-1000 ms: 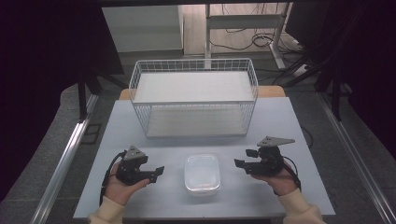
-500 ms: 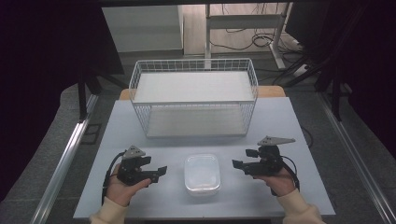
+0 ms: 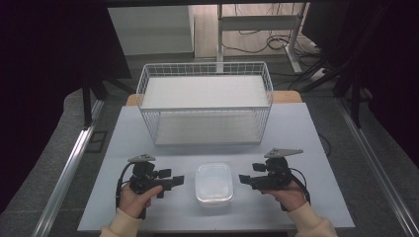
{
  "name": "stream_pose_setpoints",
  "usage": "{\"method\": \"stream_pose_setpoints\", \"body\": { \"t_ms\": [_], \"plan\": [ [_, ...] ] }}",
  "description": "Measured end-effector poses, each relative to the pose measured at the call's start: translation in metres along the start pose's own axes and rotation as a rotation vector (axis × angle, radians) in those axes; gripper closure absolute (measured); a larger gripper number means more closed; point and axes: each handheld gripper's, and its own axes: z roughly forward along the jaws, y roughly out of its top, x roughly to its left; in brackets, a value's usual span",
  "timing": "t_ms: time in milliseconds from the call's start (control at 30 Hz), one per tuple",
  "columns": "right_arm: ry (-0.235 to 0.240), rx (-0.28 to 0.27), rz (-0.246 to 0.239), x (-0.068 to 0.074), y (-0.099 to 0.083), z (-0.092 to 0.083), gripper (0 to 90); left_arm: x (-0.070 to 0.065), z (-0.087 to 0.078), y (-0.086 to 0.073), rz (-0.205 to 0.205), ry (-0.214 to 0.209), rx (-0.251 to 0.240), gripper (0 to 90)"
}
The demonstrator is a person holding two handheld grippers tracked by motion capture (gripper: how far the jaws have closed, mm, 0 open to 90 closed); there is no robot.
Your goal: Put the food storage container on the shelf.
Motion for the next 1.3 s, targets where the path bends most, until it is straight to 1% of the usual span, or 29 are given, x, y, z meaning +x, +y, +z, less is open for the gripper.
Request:
{"method": "stream_pose_setpoints", "body": {
  "t_ms": [33, 67, 133, 200, 233, 300, 333, 400, 467, 500, 533, 567, 600, 633, 667, 700, 733, 767, 867, 933, 1067, 1100, 1233, 1267, 1300],
  "plan": [
    [0.012, -0.001, 0.007, 0.001, -0.001, 0.002, 23.4, 0.0, 0.003, -0.001, -0.017, -0.02, 0.003, 29.7],
    [0.017, -0.002, 0.011, 0.002, -0.001, 0.003, 24.0, 0.0, 0.004, -0.001, -0.023, -0.029, 0.007, 29.9],
    [0.03, 0.002, 0.018, 0.003, -0.001, 0.005, 25.4, 0.0, 0.006, -0.001, -0.03, -0.034, 0.008, 30.5],
    [0.036, 0.003, 0.022, 0.004, -0.002, 0.007, 26.5, -0.001, 0.009, -0.002, -0.042, -0.052, 0.013, 30.6],
    [0.051, 0.009, 0.026, 0.006, -0.003, 0.01, 27.9, -0.001, 0.012, -0.002, -0.065, -0.075, 0.011, 30.8],
    [0.059, 0.014, 0.031, 0.008, -0.004, 0.013, 29.1, -0.001, 0.015, -0.002, -0.081, -0.086, 0.015, 31.2],
    [0.059, 0.014, 0.031, 0.008, -0.004, 0.013, 29.1, -0.001, 0.015, -0.002, -0.081, -0.086, 0.015, 31.7],
    [0.073, 0.023, 0.046, 0.009, -0.005, 0.016, 30.3, 0.0, 0.019, -0.003, -0.092, -0.093, 0.021, 32.1],
    [0.082, 0.028, 0.064, 0.01, -0.005, 0.019, 31.5, 0.0, 0.023, -0.004, -0.111, -0.108, 0.026, 33.0],
    [0.102, 0.032, 0.088, 0.01, -0.005, 0.022, 32.3, 0.0, 0.027, -0.004, -0.118, -0.115, 0.035, 33.7],
    [0.102, 0.032, 0.088, 0.01, -0.005, 0.022, 32.3, 0.0, 0.027, -0.004, -0.118, -0.115, 0.035, 33.9],
    [0.116, 0.031, 0.108, 0.01, -0.005, 0.024, 33.0, -0.001, 0.029, -0.005, -0.119, -0.117, 0.043, 34.2],
    [0.116, 0.031, 0.108, 0.01, -0.005, 0.024, 33.0, -0.001, 0.031, -0.005, -0.12, -0.119, 0.046, 34.2],
    [0.133, 0.035, 0.125, 0.01, -0.005, 0.027, 34.8, -0.001, 0.035, -0.006, -0.127, -0.129, 0.055, 34.8],
    [0.133, 0.035, 0.125, 0.01, -0.005, 0.027, 34.8, -0.001, 0.035, -0.006, -0.127, -0.129, 0.055, 35.0],
    [0.145, 0.038, 0.135, 0.01, -0.005, 0.029, 36.8, -0.001, 0.037, -0.006, -0.134, -0.137, 0.058, 35.4],
    [0.145, 0.038, 0.135, 0.01, -0.005, 0.029, 36.8, 0.0, 0.039, -0.007, -0.141, -0.145, 0.059, 35.4],
    [0.155, 0.045, 0.15, 0.01, -0.006, 0.032, 39.0, 0.0, 0.042, -0.007, -0.148, -0.153, 0.064, 36.4],
    [0.161, 0.048, 0.162, 0.01, -0.006, 0.034, 41.0, -0.001, 0.045, -0.008, -0.152, -0.162, 0.061, 38.8],
    [0.168, 0.053, 0.179, 0.009, -0.007, 0.036, 42.6, 0.0, 0.047, -0.009, -0.161, -0.181, 0.059, 39.5],
    [0.178, 0.058, 0.202, 0.008, -0.009, 0.038, 45.4, 0.002, 0.05, -0.01, -0.184, -0.195, 0.058, 42.4],
    [0.185, 0.059, 0.218, 0.006, -0.01, 0.039, 47.0, 0.003, 0.05, -0.011, -0.187, -0.196, 0.06, 43.8],
    [0.197, 0.068, 0.228, 0.006, -0.011, 0.041, 49.6, 0.002, 0.052, -0.011, -0.187, -0.19, 0.07, 45.9],
    [0.2, 0.07, 0.232, 0.006, -0.012, 0.042, 51.2, 0.002, 0.053, -0.012, -0.192, -0.191, 0.071, 46.8],
    [0.204, 0.07, 0.236, 0.005, -0.012, 0.043, 53.2, 0.002, 0.055, -0.012, -0.199, -0.201, 0.076, 48.0]
  ]
}}
